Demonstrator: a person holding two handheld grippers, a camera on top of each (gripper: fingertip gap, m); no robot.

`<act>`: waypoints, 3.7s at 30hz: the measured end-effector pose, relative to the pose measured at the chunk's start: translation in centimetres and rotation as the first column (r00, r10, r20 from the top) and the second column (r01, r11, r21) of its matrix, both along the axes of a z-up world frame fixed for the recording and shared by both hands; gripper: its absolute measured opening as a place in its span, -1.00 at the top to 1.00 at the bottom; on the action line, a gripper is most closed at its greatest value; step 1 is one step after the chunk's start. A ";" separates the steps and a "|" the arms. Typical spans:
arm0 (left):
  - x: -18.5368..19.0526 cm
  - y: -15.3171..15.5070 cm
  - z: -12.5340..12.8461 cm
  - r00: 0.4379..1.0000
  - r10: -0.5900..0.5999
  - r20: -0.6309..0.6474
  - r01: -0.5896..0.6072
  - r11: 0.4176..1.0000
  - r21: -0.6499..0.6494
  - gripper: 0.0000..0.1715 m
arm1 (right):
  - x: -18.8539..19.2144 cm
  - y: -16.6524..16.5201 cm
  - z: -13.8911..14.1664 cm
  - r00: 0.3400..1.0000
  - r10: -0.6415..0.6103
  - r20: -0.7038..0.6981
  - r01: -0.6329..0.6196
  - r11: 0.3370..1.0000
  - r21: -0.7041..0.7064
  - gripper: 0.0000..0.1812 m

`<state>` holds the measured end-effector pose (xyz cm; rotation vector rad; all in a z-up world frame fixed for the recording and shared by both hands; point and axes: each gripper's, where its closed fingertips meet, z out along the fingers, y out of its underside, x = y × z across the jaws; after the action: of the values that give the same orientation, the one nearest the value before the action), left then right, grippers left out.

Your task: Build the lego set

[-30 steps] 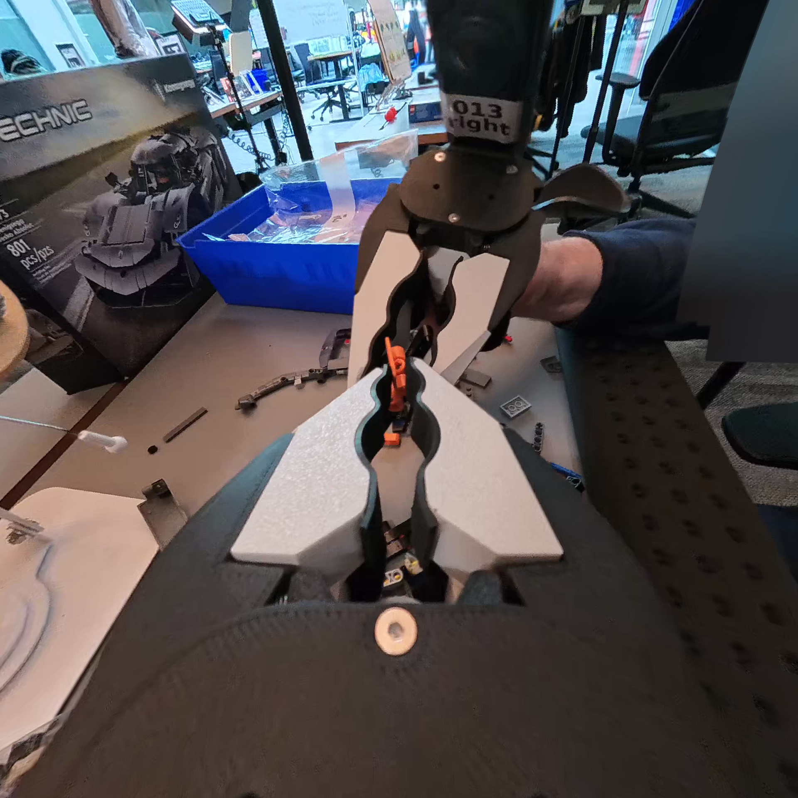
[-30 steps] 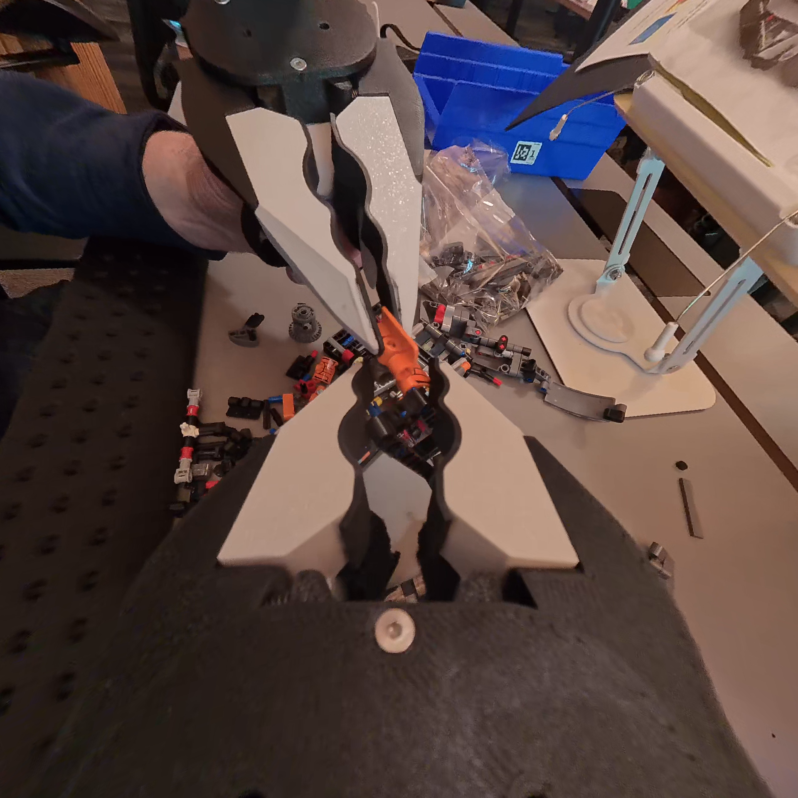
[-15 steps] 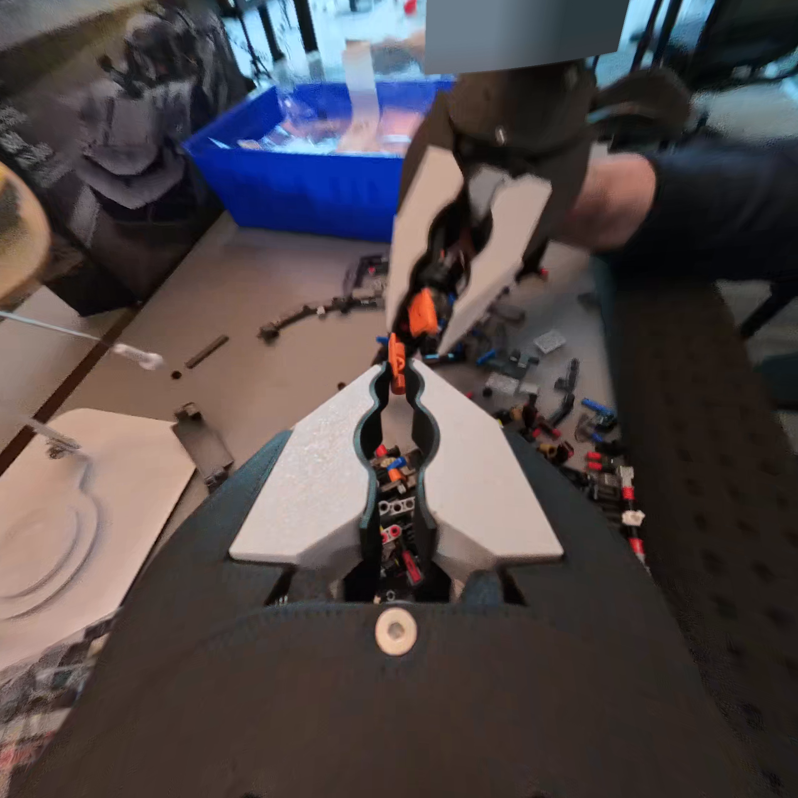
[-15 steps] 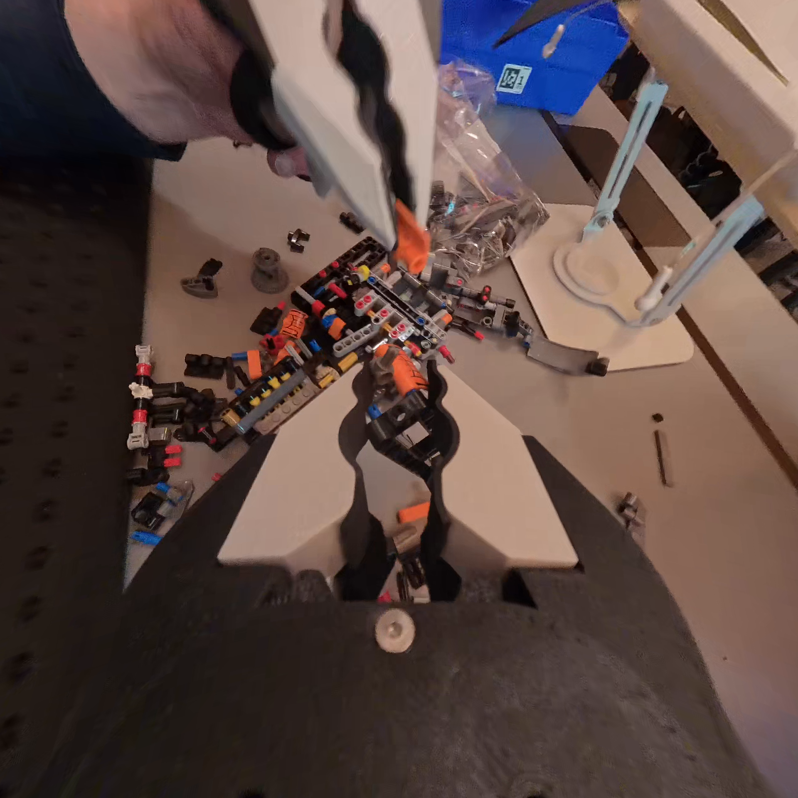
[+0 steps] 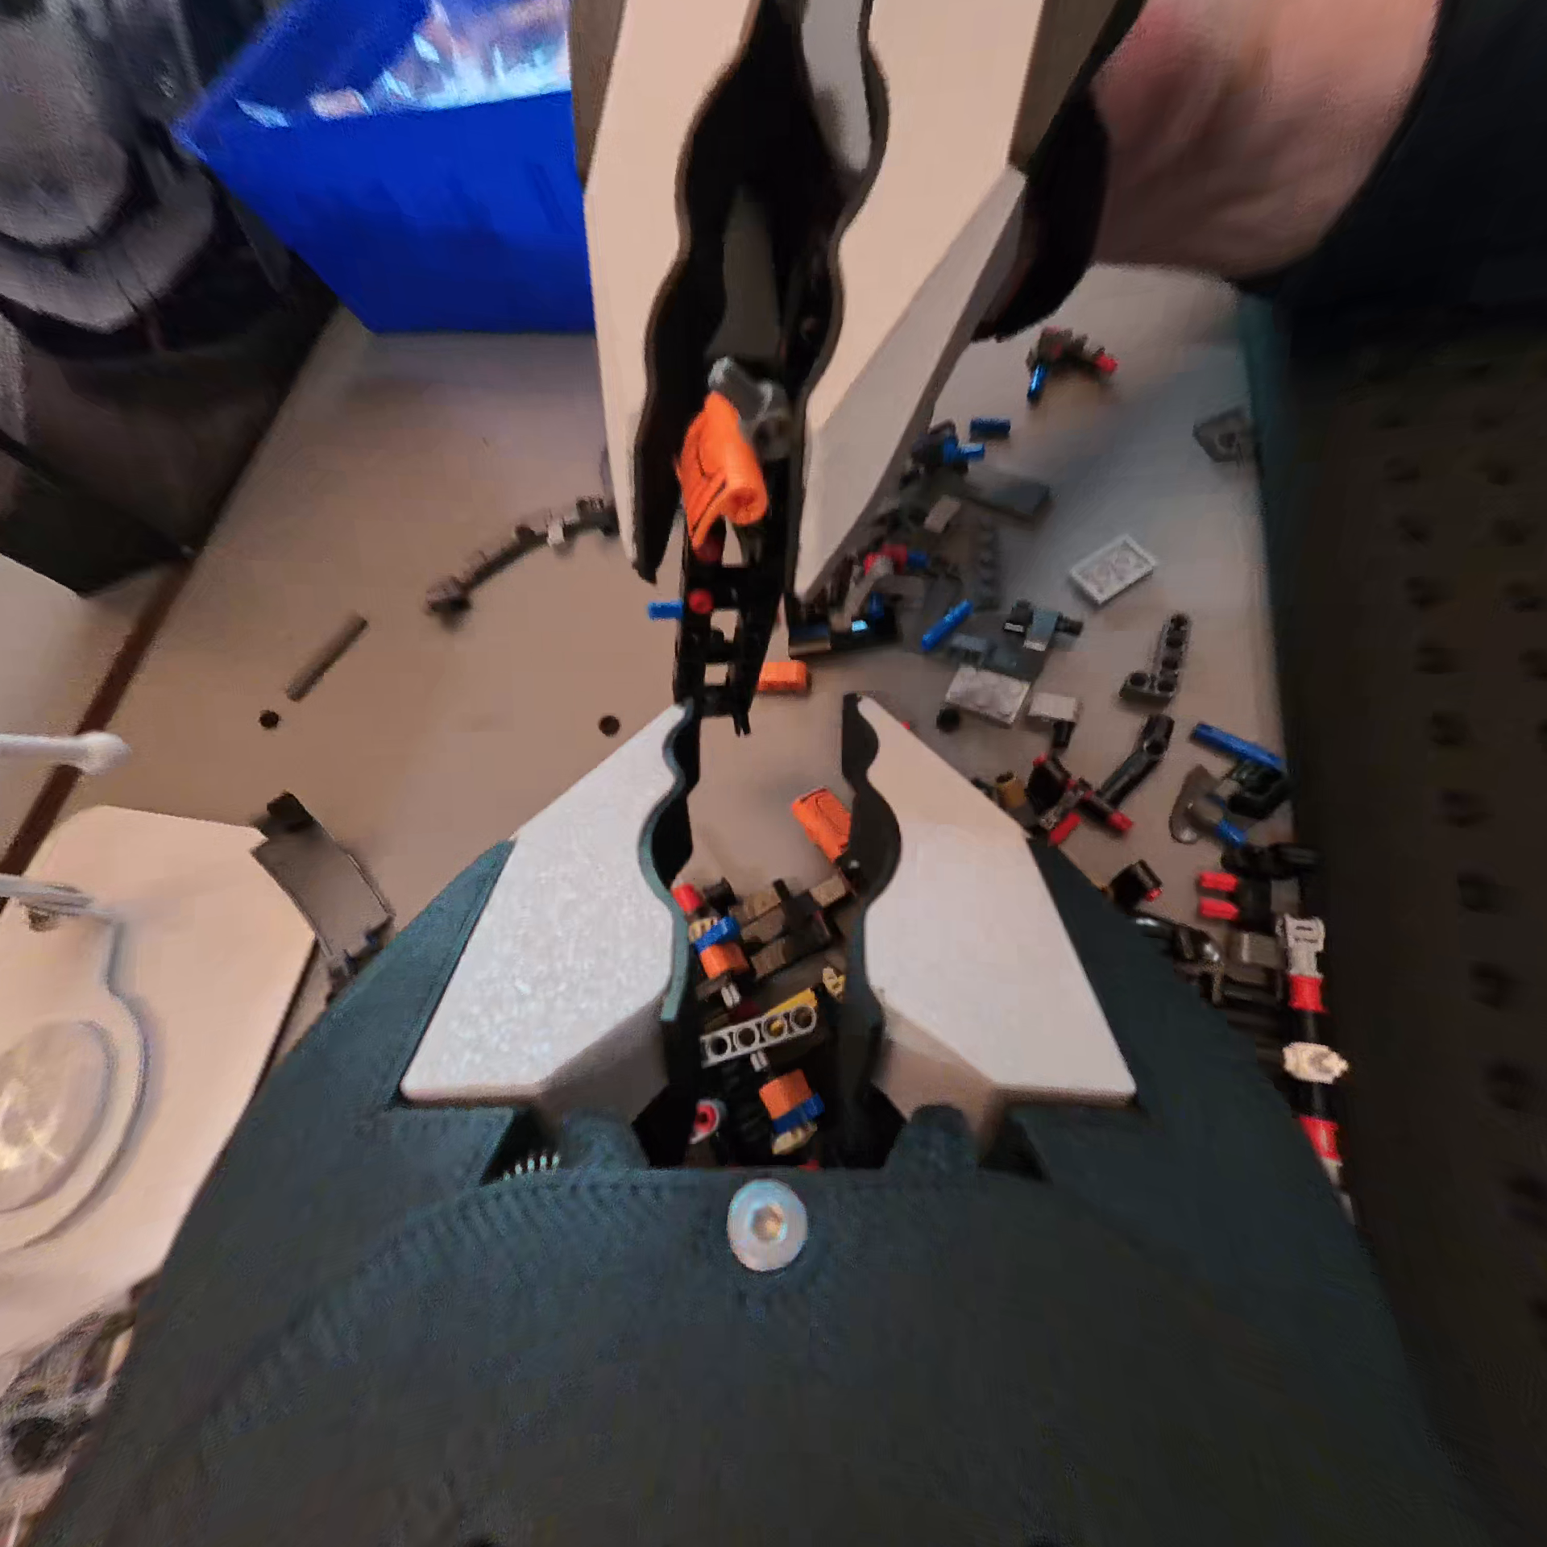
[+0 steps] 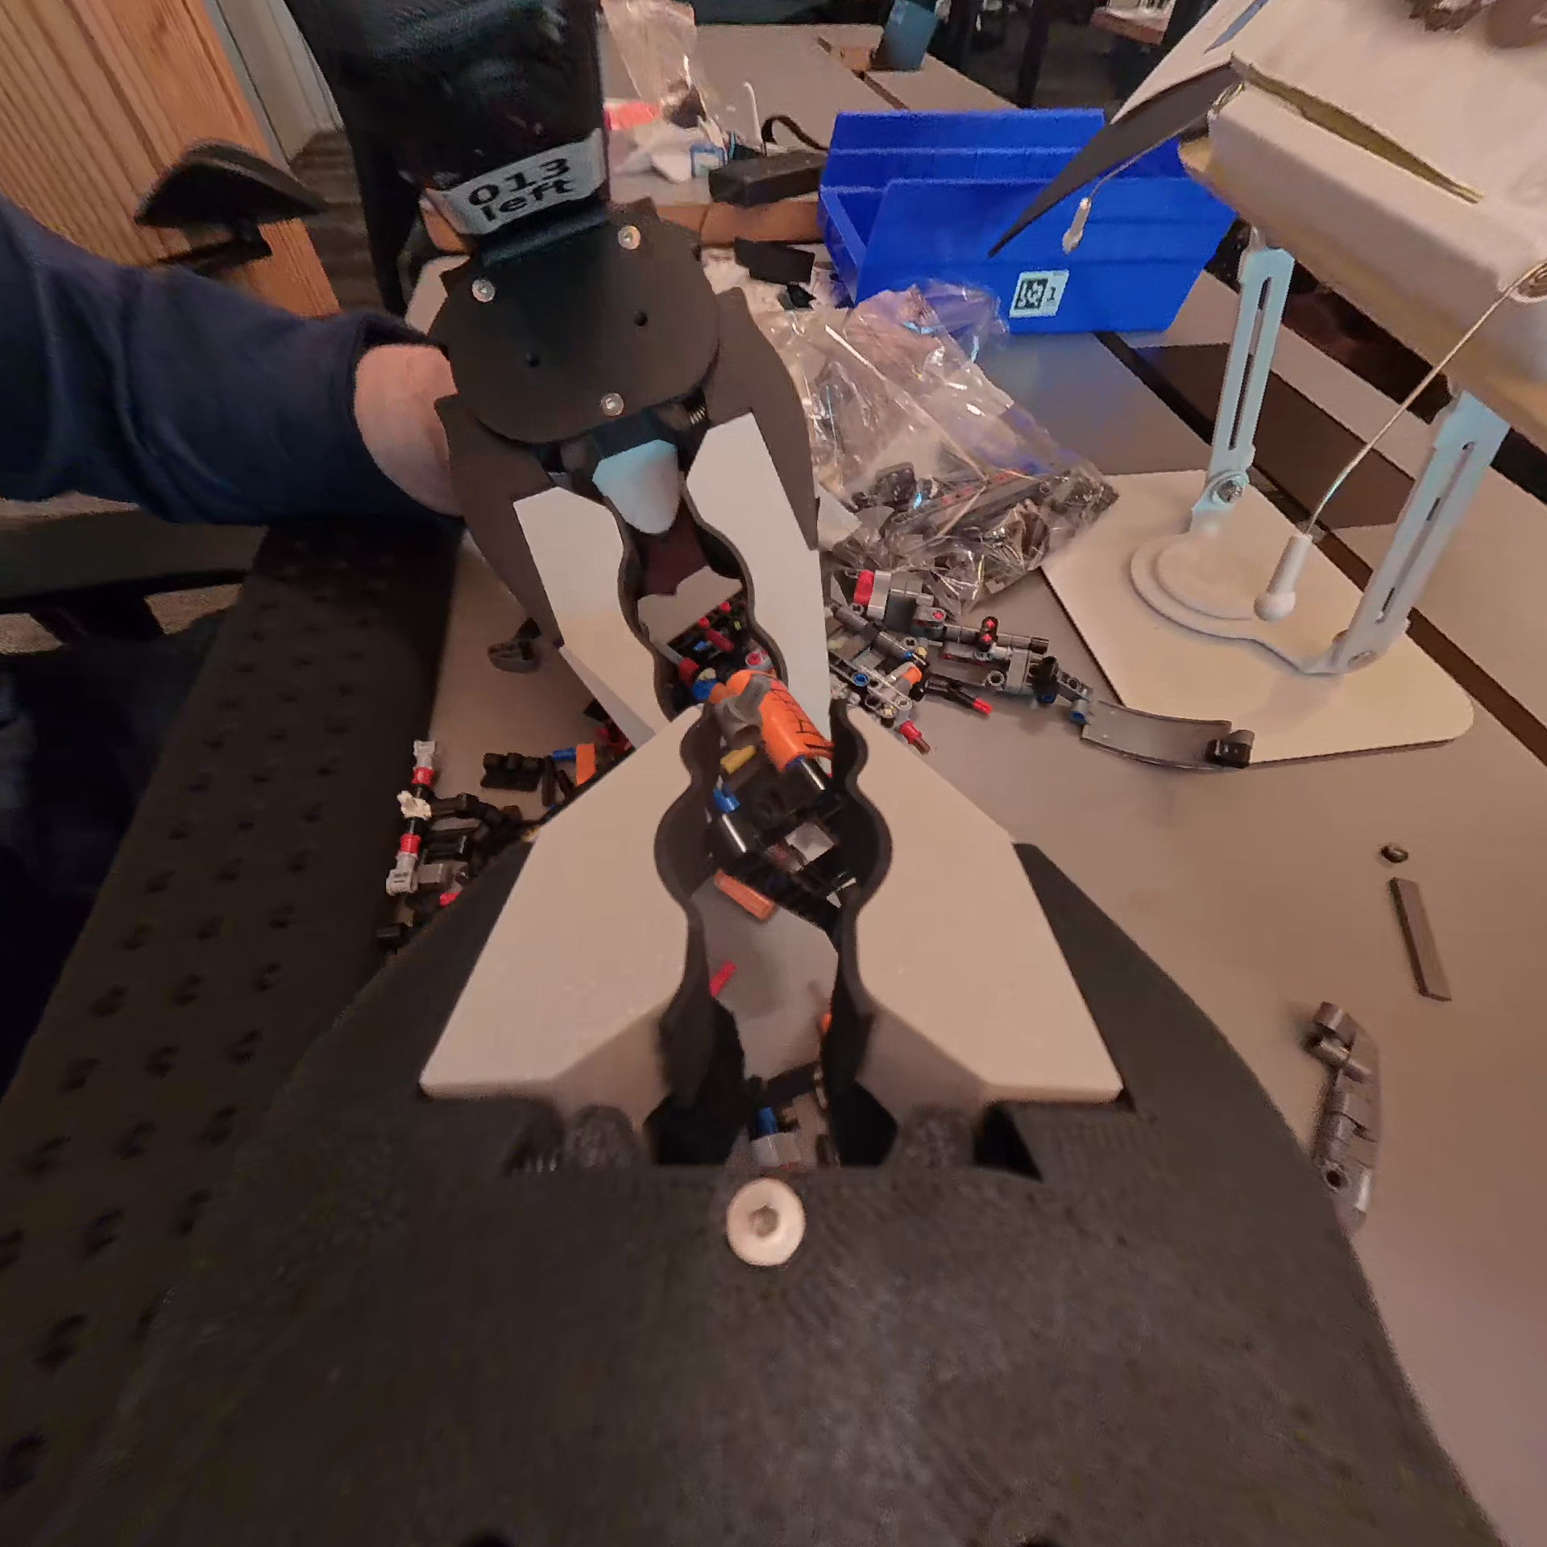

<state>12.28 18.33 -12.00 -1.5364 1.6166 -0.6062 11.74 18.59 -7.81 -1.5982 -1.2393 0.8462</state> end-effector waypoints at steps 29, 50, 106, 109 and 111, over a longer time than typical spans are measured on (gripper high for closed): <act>0.7 0.0 5.2 0.989 0.037 0.143 -0.096 0.895 0.435 0.91 | -0.5 -1.1 2.5 0.973 0.076 -0.218 -0.099 0.991 -0.095 0.75; 0.7 -0.4 6.8 0.985 0.042 0.168 -0.137 0.783 0.607 0.92 | -0.2 -1.0 3.3 0.924 0.084 -0.372 -0.196 0.941 -0.275 0.75; 0.8 0.3 5.2 0.995 0.088 0.039 -0.093 0.777 0.623 0.94 | 0.4 -0.1 1.6 0.988 0.007 -0.155 -0.023 0.994 -0.104 0.82; 0.9 0.4 5.1 0.994 0.109 0.006 -0.084 0.731 0.678 0.94 | 0.5 -0.2 1.5 0.988 0.006 -0.153 -0.026 0.992 -0.126 0.90; 0.9 0.4 5.0 0.992 0.124 -0.017 -0.076 0.701 0.709 0.95 | 0.4 -0.3 1.6 0.987 0.005 -0.160 -0.028 0.990 -0.140 0.91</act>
<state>13.14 18.75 -7.03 -1.0414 1.5355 0.1506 12.17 18.34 -6.23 -1.5993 -1.1014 1.0717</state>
